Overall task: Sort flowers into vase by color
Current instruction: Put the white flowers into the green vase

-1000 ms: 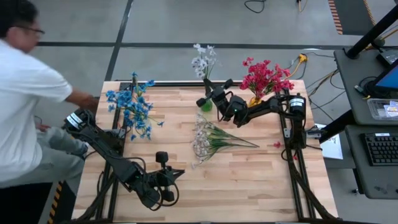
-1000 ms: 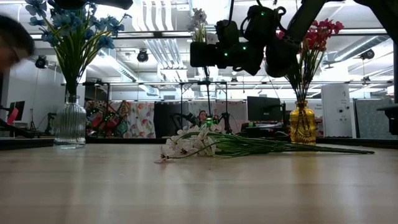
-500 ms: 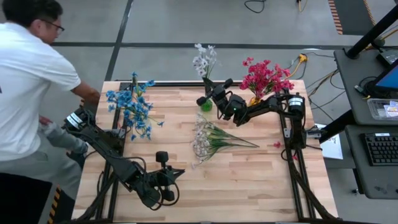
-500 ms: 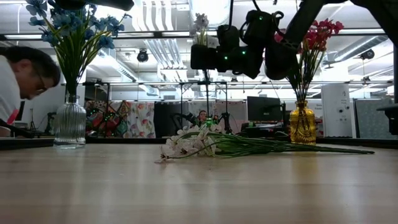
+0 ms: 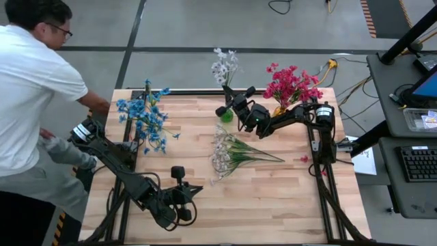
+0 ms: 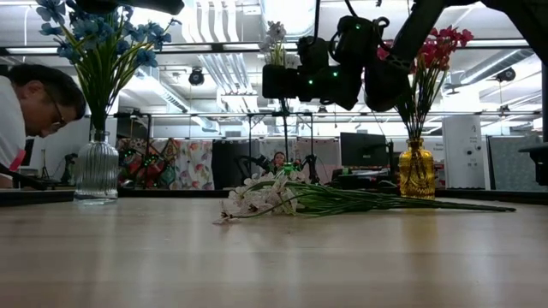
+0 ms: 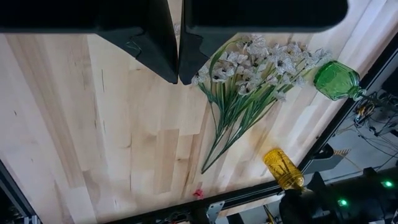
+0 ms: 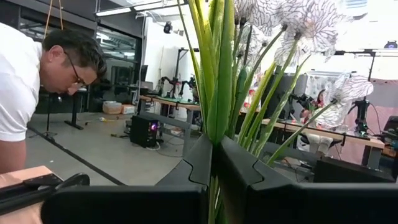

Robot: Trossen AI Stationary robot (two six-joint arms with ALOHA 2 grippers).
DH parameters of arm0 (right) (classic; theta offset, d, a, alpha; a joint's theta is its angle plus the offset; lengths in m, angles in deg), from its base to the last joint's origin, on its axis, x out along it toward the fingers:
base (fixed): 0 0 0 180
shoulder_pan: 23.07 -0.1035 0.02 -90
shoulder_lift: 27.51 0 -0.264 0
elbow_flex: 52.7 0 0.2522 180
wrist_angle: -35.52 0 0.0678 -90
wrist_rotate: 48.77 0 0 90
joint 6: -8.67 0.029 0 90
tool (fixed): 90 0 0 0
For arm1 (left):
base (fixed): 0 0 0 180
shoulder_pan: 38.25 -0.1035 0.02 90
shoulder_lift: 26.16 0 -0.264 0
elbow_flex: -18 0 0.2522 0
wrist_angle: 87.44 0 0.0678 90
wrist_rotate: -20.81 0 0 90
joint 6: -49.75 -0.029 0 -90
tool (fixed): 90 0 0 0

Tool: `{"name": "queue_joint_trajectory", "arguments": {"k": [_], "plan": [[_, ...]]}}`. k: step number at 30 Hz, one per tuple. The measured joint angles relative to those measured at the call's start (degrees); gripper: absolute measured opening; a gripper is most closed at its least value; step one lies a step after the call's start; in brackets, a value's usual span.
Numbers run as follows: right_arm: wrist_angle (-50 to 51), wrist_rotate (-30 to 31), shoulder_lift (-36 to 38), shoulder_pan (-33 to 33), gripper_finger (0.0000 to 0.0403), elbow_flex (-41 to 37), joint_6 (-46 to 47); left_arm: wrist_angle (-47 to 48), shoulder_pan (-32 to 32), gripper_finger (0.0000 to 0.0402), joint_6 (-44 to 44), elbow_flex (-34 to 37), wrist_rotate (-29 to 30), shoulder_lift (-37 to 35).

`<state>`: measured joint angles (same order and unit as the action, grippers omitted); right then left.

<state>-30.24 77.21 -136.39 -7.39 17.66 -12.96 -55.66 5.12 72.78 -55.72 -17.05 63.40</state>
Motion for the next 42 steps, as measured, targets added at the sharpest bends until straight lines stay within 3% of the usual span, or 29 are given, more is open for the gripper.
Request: {"name": "queue_joint_trajectory", "arguments": {"k": [42], "plan": [[10.6,0.1,0.1,-0.3,0.0013,0.0,2.6,0.0,0.0,0.0000,0.0,0.0,0.0,0.0]]}}
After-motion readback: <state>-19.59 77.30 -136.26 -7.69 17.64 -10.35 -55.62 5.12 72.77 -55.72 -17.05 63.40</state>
